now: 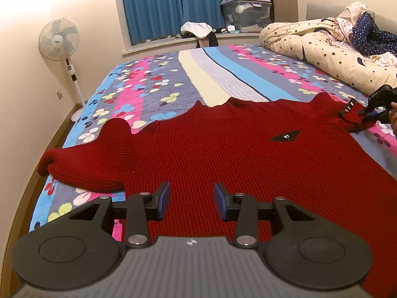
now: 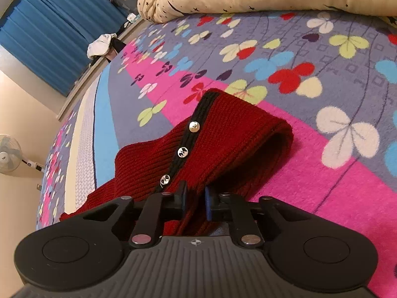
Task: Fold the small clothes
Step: 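Lift the gripped sweater side with the right gripper, raising the studded sleeve, then carry the sweater side over the body toward the other sleeve with the right gripper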
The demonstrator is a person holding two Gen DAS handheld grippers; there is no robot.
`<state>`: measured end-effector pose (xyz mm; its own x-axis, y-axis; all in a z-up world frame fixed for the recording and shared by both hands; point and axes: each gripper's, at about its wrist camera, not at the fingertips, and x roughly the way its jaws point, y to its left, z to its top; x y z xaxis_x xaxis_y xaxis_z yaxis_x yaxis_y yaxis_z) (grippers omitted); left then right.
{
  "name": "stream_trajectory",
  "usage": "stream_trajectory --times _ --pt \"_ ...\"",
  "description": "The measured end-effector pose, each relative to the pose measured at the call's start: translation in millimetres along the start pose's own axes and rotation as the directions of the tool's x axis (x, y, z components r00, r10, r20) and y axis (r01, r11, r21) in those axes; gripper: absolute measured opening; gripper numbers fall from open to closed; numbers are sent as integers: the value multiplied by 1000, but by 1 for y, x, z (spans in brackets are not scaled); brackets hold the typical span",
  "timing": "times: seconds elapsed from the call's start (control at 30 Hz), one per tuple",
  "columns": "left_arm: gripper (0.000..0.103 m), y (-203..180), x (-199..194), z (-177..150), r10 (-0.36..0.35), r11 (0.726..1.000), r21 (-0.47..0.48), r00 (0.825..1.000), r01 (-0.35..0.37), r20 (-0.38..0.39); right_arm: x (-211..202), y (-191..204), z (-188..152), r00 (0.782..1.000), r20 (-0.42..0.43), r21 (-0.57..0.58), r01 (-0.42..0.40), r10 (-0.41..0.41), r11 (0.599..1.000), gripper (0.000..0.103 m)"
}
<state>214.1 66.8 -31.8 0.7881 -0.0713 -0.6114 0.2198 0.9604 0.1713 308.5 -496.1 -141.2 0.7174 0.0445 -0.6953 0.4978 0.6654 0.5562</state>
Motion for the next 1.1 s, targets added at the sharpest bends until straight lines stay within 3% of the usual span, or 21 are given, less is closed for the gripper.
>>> stream_trajectory --times 0.37,0.53,0.7,0.93,1.1 --pt "43 -3 -16 -7 -30 999 20 1000 30 -6 -43 4 3 990 121 26 -82 78 996 10" --pt "43 -20 -8 5 -2 998 -60 1000 0 -27 -67 18 -8 974 203 43 -111 100 993 9" --pt "43 -48 4 27 -20 991 -136 999 17 -25 -89 40 -25 952 266 69 -175 151 982 9" --pt "43 -60 44 69 -74 956 -286 996 59 -41 -96 59 -37 935 306 113 -223 180 968 9" --pt "43 -55 67 75 -75 932 -361 994 40 -84 -88 66 -42 935 310 160 -232 174 960 9"
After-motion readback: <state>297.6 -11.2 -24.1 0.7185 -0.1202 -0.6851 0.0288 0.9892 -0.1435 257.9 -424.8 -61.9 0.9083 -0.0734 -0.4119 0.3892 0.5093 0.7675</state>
